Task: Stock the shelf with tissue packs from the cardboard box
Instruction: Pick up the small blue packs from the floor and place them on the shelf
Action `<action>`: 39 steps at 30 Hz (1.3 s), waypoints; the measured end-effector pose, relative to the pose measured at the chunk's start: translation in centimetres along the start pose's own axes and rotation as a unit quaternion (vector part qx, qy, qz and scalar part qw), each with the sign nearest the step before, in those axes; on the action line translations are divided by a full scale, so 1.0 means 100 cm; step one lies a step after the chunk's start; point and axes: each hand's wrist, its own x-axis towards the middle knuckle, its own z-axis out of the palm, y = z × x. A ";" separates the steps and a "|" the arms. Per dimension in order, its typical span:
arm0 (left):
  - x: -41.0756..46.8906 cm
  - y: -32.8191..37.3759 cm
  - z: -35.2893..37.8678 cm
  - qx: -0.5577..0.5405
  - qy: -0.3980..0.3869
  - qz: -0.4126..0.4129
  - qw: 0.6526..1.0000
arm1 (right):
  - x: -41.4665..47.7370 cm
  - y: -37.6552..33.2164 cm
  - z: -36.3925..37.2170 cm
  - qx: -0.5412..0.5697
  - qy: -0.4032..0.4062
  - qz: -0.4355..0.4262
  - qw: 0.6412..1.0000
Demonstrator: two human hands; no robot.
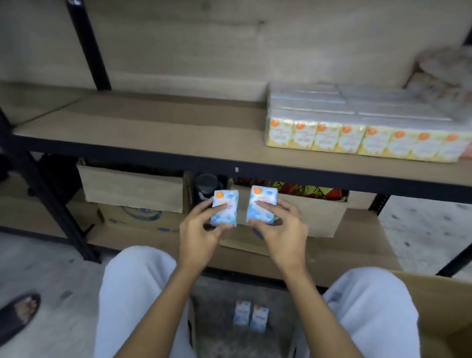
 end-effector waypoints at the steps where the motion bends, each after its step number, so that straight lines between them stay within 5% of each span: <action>1: 0.006 0.006 -0.005 -0.001 0.010 0.014 1.000 | 0.004 -0.008 0.000 0.005 0.004 -0.014 1.000; 8: 0.060 0.052 -0.025 0.000 0.044 0.076 0.996 | 0.046 -0.052 0.004 0.020 0.010 -0.073 0.997; 20: 0.152 0.056 -0.029 0.127 -0.063 -0.017 0.990 | 0.134 -0.064 0.035 -0.077 -0.062 -0.078 0.992; 39: 0.193 0.048 -0.027 0.121 -0.104 -0.078 0.984 | 0.162 -0.069 0.054 -0.156 -0.097 -0.066 0.981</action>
